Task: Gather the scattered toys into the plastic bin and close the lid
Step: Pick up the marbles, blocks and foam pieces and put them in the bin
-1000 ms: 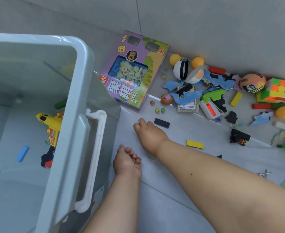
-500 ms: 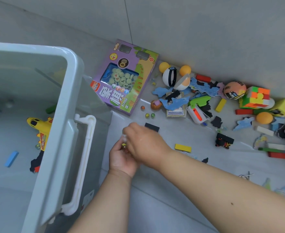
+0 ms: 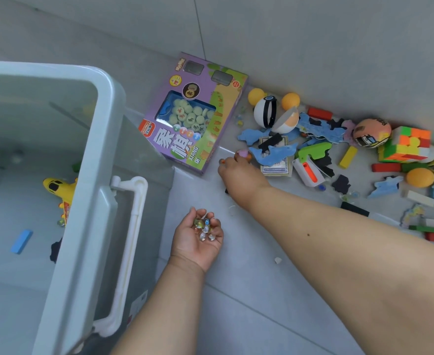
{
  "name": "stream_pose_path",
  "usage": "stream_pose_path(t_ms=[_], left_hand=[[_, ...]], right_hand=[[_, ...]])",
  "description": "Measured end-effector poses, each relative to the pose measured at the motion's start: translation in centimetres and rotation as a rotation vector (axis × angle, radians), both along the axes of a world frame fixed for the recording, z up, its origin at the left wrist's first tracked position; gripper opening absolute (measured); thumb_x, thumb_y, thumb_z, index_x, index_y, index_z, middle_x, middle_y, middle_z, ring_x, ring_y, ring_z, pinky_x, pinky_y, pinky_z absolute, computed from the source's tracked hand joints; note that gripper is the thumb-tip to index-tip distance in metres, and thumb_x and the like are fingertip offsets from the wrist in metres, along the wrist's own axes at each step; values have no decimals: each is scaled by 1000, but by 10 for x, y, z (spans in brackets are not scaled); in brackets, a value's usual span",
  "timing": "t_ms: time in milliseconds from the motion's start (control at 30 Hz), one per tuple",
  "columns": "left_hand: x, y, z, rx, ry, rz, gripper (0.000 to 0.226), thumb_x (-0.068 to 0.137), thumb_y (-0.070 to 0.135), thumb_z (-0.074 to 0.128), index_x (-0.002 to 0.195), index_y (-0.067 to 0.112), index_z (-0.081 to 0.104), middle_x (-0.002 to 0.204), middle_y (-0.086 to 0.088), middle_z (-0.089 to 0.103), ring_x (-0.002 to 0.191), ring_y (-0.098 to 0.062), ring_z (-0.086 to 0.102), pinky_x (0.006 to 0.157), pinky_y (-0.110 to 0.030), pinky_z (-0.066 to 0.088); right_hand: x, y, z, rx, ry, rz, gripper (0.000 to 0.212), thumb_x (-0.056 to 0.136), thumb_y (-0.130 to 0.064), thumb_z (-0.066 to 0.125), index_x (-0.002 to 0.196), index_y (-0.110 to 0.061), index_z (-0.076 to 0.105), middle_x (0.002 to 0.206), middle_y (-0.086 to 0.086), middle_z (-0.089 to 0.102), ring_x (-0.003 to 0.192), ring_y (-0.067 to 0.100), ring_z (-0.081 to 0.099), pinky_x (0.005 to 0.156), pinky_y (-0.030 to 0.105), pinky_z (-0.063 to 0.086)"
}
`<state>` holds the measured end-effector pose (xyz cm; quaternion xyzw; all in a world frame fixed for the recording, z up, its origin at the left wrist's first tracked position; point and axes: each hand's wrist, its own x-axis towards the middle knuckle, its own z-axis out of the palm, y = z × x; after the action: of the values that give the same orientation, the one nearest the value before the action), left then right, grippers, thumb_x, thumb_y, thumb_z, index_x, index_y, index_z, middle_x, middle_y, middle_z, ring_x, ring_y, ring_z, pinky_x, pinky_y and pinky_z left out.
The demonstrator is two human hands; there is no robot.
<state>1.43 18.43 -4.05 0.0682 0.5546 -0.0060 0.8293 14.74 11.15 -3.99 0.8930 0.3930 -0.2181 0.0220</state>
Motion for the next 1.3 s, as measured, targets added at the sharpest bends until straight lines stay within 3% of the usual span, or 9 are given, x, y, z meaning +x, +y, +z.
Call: stream_pose_path(t_ms=[233, 333, 400, 567, 800, 933, 1100, 1200, 1300], left_hand=[[17, 8, -6, 94, 77, -21, 31, 98, 29, 42, 73, 13, 52, 68, -4, 51, 48, -13, 50, 41, -13, 35], [18, 11, -10, 127, 119, -46, 33, 98, 29, 42, 69, 15, 48, 66, -2, 51, 41, -11, 50, 38, -12, 33], [19, 11, -10, 137, 126, -67, 35, 97, 28, 43, 66, 15, 46, 63, 0, 50, 38, -10, 50, 37, -11, 30], [16, 8, -10, 155, 98, -54, 35, 97, 26, 45, 63, 15, 45, 52, 2, 50, 38, -9, 48, 36, -11, 30], [-3, 12, -12, 187, 133, 6, 30, 95, 25, 46, 68, 15, 49, 60, 1, 51, 41, -8, 49, 36, -13, 30], [-4, 13, -11, 227, 129, -16, 25, 95, 25, 46, 73, 15, 51, 60, 0, 52, 45, -9, 51, 42, -15, 34], [-1, 13, -10, 117, -82, -29, 41, 95, 24, 38, 65, 14, 64, 62, -3, 61, 63, -15, 63, 66, -24, 45], [-1, 12, -4, 46, -189, -25, 23, 77, 20, 62, 55, 13, 62, 59, -1, 57, 49, -12, 55, 42, -16, 35], [-3, 10, -2, -13, -234, -12, 19, 67, 22, 73, 60, 11, 58, 65, -3, 53, 47, -13, 51, 33, -14, 29]], right_hand=[[-8, 3, -3, 192, 39, -115, 41, 78, 12, 42, 117, -2, 47, 117, 20, 47, 117, 35, 42, 93, 39, 40], [-17, -2, -6, 464, 78, -317, 33, 74, 15, 51, 104, 3, 58, 104, 24, 54, 106, 39, 51, 74, 37, 45], [-26, -10, -8, 470, 189, -374, 30, 82, 7, 51, 110, -1, 59, 109, 20, 54, 101, 37, 53, 75, 37, 42], [-40, -15, -7, 299, 289, -254, 43, 84, 0, 48, 125, -12, 49, 118, 14, 48, 107, 34, 49, 82, 37, 45], [-47, 1, -1, 106, 276, 41, 41, 88, 1, 39, 126, -13, 46, 113, 17, 44, 104, 34, 48, 68, 35, 35], [-50, 4, 7, 328, 357, -94, 31, 85, -1, 48, 116, -8, 52, 107, 18, 48, 97, 35, 52, 69, 34, 35], [-69, 1, 31, 587, 420, 83, 22, 85, -17, 59, 103, -7, 64, 96, 15, 55, 84, 34, 57, 67, 38, 45], [-50, -5, 24, 646, 157, -198, 26, 87, -22, 48, 98, -5, 64, 95, 17, 58, 81, 37, 59, 60, 39, 47], [-22, -7, 13, 320, 32, -337, 33, 91, -9, 45, 124, -5, 50, 125, 19, 46, 104, 37, 53, 70, 39, 45]])
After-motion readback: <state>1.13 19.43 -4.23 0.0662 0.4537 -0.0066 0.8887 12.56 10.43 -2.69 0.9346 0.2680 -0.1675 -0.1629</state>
